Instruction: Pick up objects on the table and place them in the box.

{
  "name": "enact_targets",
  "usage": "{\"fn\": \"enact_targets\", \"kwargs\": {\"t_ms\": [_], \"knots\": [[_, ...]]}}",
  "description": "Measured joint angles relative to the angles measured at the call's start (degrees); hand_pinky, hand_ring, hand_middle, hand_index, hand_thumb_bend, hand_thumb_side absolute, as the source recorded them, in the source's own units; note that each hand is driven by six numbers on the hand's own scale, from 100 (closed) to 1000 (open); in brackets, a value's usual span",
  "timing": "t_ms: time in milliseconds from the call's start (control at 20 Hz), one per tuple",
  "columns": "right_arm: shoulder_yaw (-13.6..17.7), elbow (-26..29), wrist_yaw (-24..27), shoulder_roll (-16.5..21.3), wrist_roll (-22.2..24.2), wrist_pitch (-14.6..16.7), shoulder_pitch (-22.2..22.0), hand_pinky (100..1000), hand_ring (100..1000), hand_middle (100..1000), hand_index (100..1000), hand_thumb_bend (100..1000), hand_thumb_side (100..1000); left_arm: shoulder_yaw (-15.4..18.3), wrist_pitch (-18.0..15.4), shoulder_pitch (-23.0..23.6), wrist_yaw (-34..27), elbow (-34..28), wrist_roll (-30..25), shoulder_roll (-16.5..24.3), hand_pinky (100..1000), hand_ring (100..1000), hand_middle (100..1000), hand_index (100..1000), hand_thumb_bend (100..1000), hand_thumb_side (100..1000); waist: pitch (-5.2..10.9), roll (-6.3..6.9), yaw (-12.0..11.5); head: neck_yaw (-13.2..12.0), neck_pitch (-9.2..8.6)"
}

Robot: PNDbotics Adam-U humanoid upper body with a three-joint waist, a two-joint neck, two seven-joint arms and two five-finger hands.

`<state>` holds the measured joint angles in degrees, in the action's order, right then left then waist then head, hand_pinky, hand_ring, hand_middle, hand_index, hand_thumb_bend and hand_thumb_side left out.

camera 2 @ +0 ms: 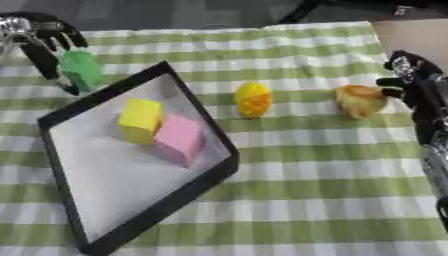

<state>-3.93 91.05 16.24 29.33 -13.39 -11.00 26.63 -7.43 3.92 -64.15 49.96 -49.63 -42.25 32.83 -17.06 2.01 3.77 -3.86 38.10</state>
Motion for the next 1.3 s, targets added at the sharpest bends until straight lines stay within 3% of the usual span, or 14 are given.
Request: {"fn": "enact_targets", "kwargs": {"t_ms": [550, 1300], "knots": [[0.0, 0.0, 0.15, 0.04, 0.2, 0.03, 0.06, 779, 717, 772, 866, 100, 709, 0.56, -0.02, -0.46, 1.79, 0.5, 1.76, 0.0, 851, 876, 839, 849, 729, 100, -0.45, 0.0, 0.2, -0.06, -0.39], [0.0, 0.09, 0.15, 0.45, 0.61, 0.13, 0.68, 779, 718, 772, 865, 100, 716, 3.77, 1.22, -2.29, 8.43, 3.21, 6.39, 0.55, 845, 869, 828, 836, 735, 100, -2.82, 0.34, 1.73, -3.22, -1.44]]}}
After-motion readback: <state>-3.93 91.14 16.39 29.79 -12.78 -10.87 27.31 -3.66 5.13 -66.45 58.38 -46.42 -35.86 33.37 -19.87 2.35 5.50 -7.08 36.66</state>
